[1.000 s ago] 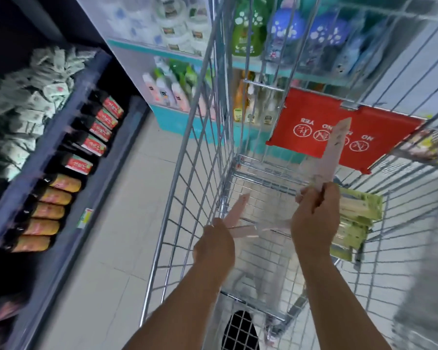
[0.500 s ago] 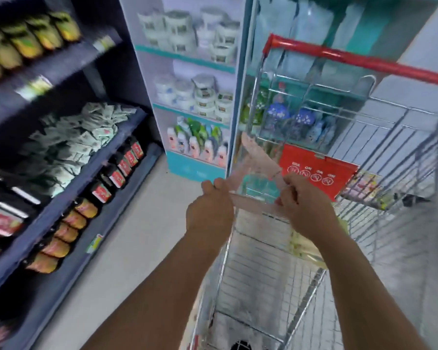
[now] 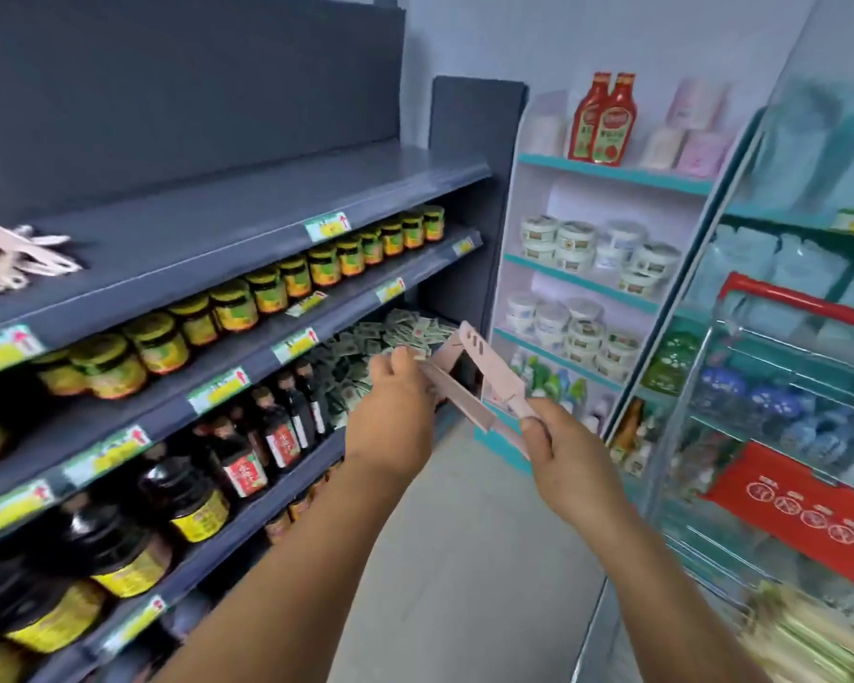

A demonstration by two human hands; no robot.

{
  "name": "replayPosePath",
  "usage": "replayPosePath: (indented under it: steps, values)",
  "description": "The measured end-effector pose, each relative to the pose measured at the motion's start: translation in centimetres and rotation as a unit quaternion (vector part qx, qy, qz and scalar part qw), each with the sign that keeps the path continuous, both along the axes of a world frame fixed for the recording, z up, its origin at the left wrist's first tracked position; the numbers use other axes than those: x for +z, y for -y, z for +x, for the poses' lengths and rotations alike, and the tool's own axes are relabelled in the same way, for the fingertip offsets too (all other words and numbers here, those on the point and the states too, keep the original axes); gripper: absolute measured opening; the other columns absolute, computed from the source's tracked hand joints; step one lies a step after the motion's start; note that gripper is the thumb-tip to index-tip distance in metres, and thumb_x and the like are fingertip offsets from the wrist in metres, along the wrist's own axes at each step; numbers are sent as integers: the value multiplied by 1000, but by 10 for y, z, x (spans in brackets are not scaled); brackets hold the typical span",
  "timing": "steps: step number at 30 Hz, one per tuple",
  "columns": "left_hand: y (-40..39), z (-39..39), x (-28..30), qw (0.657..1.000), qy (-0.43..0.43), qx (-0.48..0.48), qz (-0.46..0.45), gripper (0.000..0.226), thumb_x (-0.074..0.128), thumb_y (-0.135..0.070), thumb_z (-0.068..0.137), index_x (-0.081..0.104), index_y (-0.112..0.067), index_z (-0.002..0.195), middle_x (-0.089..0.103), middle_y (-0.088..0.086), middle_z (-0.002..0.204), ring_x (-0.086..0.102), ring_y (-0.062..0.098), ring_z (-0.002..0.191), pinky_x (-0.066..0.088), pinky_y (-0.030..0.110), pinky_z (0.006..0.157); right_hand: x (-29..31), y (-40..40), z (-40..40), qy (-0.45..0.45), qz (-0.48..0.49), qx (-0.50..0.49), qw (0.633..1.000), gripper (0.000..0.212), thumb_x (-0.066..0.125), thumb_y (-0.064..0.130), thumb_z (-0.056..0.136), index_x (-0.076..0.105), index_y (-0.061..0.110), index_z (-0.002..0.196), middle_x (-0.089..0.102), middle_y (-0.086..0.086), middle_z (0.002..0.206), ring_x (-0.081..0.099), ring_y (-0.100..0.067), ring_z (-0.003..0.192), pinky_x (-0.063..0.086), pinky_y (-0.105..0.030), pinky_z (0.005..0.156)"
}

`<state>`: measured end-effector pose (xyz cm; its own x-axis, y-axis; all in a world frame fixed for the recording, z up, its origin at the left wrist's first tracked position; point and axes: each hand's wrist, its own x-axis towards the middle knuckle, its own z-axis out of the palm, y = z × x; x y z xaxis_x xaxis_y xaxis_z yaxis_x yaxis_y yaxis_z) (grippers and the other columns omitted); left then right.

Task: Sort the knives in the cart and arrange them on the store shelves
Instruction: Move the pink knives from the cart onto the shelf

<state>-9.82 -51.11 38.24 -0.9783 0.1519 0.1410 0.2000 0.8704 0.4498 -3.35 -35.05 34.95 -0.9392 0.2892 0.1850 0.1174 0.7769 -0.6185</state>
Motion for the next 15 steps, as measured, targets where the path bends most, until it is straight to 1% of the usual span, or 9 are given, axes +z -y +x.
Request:
replayPosePath:
  steps: [2,4,6,8,10,11,13,14,15]
  values:
    - [36,-5,8,998,-17,39,47,40,45,-12,95,30,-12,133,32,11,134,60,37,86,41,38,59,10,32,-17,-10,-48,6,999,21,36,23,101,55,22,110,60,-3,87,58,-28,83,39,-33,67]
    - [68,-11,12,995,-43,49,71,41,41,-4,92,34,-14,131,35,11,129,53,32,82,38,36,59,19,61,-35,-17,-88,31,995,20,36,21,100,55,24,105,59,-1,82,56,-25,80,37,-31,65]
    - [96,-16,16,992,-58,53,100,47,38,1,89,38,-18,132,38,10,125,46,25,83,42,35,62,26,89,-53,-20,-107,72,991,23,35,21,100,56,20,111,57,2,84,52,-20,78,35,-32,63]
    - [121,-20,22,985,-56,75,142,52,38,4,87,40,-21,132,35,7,119,49,28,84,47,38,67,33,116,-72,-9,-113,108,988,32,33,23,101,51,17,127,53,2,94,48,-16,81,33,-30,65]
    - [143,-26,27,980,-76,96,158,56,37,6,86,40,-23,134,33,5,118,50,28,86,49,38,74,42,143,-91,6,-125,142,982,38,34,22,101,43,18,137,51,-2,103,45,-15,87,33,-24,72]
    - [153,-30,29,978,-90,104,157,57,36,7,87,40,-22,135,33,6,118,47,25,86,48,35,77,47,156,-99,12,-133,160,978,40,34,21,101,40,18,141,51,-3,110,46,-15,92,33,-23,77]
    - [172,-42,31,974,-121,116,149,59,37,8,87,37,-18,140,34,7,119,38,19,85,43,27,81,57,181,-116,14,-146,186,972,46,35,18,101,32,19,147,48,-3,131,49,-17,114,35,-24,88]
    - [181,-49,34,973,-136,121,141,60,38,7,87,36,-17,142,34,7,118,36,18,86,40,23,81,62,192,-125,10,-151,196,969,48,35,17,101,28,19,149,44,-2,140,46,-18,123,35,-24,92]
    - [190,-57,37,972,-147,126,132,61,39,8,86,35,-16,142,34,6,117,35,17,87,36,18,80,66,203,-136,4,-154,206,966,50,36,17,101,24,21,150,40,-2,145,45,-19,125,35,-24,92]
